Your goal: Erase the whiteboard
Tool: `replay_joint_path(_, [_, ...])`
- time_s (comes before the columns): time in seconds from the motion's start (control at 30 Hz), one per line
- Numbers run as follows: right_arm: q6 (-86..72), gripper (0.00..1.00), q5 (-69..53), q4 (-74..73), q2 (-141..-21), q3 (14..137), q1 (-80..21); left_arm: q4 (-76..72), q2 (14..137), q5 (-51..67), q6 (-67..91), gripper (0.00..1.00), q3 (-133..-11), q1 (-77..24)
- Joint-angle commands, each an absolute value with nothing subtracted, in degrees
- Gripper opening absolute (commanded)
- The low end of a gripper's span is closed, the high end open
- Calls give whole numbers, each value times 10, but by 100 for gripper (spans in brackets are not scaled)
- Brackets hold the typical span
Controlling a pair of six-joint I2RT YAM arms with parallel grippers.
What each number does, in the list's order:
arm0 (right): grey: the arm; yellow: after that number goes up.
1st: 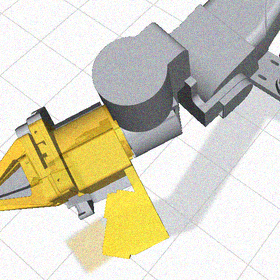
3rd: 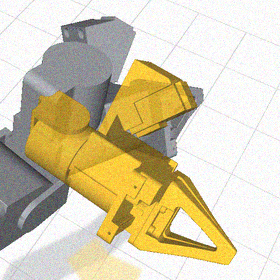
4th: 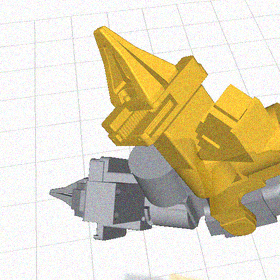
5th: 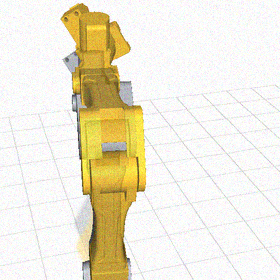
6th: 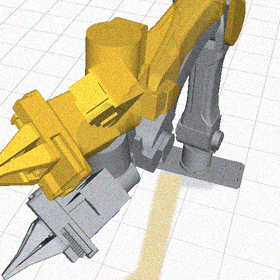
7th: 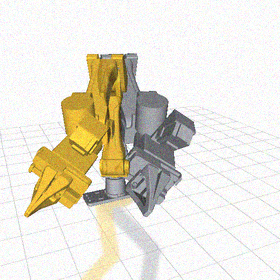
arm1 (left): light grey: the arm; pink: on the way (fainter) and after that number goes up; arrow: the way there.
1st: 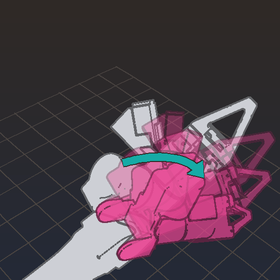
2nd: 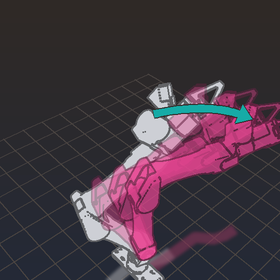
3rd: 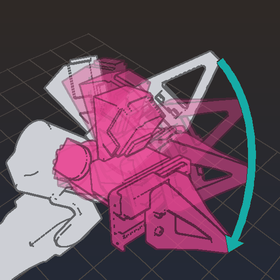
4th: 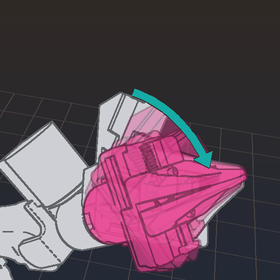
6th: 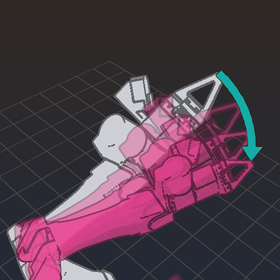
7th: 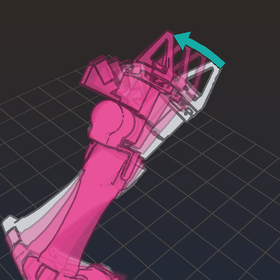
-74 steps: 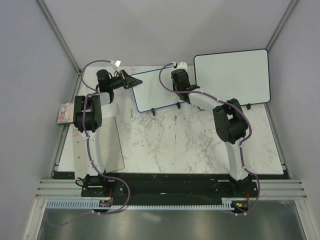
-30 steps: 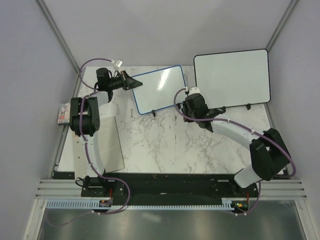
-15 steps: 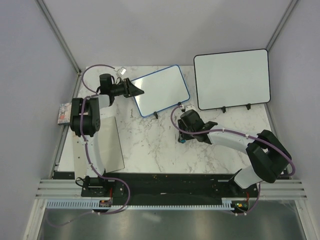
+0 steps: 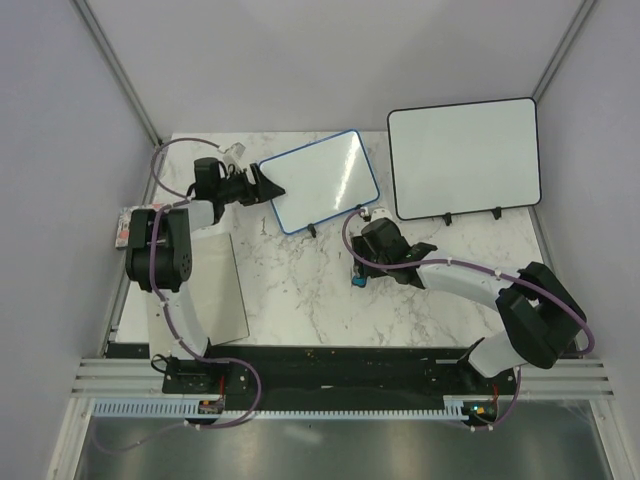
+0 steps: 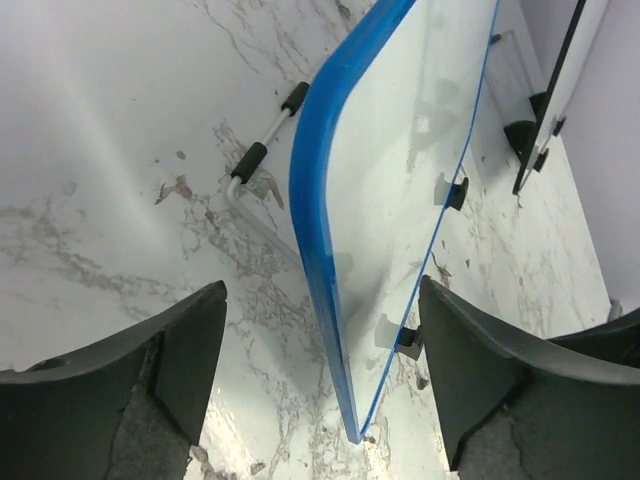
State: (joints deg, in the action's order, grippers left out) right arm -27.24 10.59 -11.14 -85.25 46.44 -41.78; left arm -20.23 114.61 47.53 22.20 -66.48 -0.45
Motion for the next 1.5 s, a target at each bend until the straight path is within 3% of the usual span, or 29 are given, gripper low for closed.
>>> replay_joint_path(0.0, [-270, 68, 114, -98, -842, 489, -419, -193, 1076, 389, 182, 99, -641, -2])
replay_joint_path(0.13, [-269, 69, 114, -94, -844, 496, -420, -203, 1033, 351, 197, 99, -600, -2])
replay_joint_path(0.27, [-269, 69, 112, -94, -839, 501, -420, -223, 936, 204, 217, 98, -519, -2])
replay_joint_path(0.37, [-273, 69, 114, -96, -825, 492, -419, -207, 863, 98, 255, 91, -468, -4])
replay_joint_path(0.4, [-275, 69, 118, -96, -821, 489, -420, -208, 845, 84, 271, 79, -455, -6])
replay_joint_path(0.47, [-279, 69, 130, -97, -809, 482, -419, -215, 790, 57, 282, 66, -423, -25])
replay_joint_path(0.5, [-279, 68, 134, -97, -805, 479, -419, -217, 774, 58, 280, 44, -417, -37])
replay_joint_path(0.57, [-279, 68, 157, -98, -795, 473, -419, -210, 751, 44, 275, 33, -410, -85])
replay_joint_path(0.7, [-266, 65, 201, -98, -806, 482, -415, -205, 727, 43, 262, 2, -400, -167])
replay_joint_path(0.83, [-248, 59, 179, -98, -846, 519, -390, -201, 778, 67, 246, 2, -415, -241])
replay_joint_path(0.93, [-241, 40, 175, -96, -855, 540, -381, -185, 850, 62, 213, 2, -449, -286])
replay_joint_path(0.97, [-241, 21, 174, -95, -856, 547, -379, -179, 874, 65, 207, 2, -460, -292])
replay_joint_path(1.03, [-240, 4, 171, -94, -857, 550, -372, -178, 927, 67, 205, 2, -480, -308])
replay_joint_path(1.07, [-239, 0, 171, -94, -857, 553, -370, -178, 943, 69, 200, 2, -486, -311])
replay_joint_path(1.47, [-231, 0, 145, -82, -849, 527, -335, -156, 1019, -21, 202, 2, -503, -323])
